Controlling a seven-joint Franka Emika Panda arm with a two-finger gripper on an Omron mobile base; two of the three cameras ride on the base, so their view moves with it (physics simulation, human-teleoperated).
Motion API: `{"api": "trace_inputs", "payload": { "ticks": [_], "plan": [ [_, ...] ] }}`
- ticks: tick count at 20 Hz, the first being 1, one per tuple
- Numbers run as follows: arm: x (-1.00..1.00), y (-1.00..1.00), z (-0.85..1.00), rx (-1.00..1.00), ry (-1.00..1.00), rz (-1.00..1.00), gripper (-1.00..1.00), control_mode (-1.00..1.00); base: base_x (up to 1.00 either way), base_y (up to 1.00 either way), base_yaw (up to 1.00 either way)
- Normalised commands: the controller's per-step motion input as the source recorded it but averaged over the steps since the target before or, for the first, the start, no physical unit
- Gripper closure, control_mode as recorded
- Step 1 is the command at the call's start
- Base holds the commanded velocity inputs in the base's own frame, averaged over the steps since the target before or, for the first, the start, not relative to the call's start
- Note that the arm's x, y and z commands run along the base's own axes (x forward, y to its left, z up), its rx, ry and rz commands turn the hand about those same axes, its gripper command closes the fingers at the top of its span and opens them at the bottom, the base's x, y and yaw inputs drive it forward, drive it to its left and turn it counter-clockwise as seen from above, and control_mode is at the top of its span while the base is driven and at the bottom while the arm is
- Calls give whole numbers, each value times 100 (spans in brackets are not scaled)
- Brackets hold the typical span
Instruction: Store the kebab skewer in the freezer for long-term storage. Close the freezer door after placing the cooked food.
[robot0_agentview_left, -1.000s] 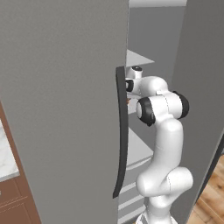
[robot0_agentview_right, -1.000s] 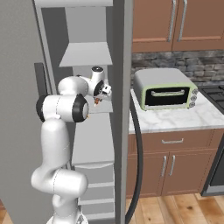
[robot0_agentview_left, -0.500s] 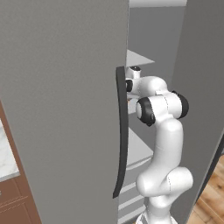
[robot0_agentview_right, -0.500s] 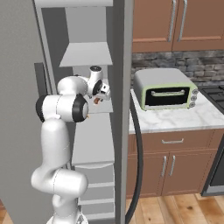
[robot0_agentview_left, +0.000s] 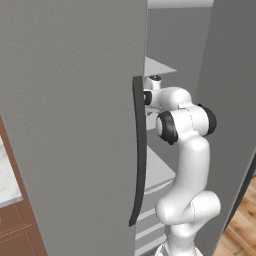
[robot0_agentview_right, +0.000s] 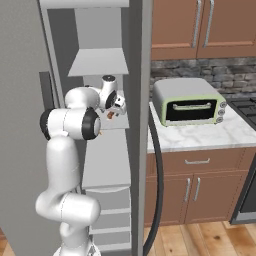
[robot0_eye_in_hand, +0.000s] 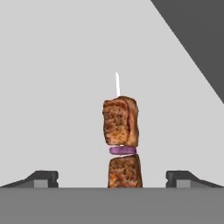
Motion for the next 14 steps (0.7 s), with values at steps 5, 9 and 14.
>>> {"api": "trace_inputs", "payload": {
  "ticks": [5, 9, 14],
  "plan": [
    [-20, 0, 0, 0, -4, 0, -100, -100, 0, 0, 0],
    [-21, -1, 0, 0, -4, 0, -100, -100, 0, 0, 0],
    [-26, -7, -3, 0, -6, 0, -100, -100, 0, 0, 0]
  ]
}}
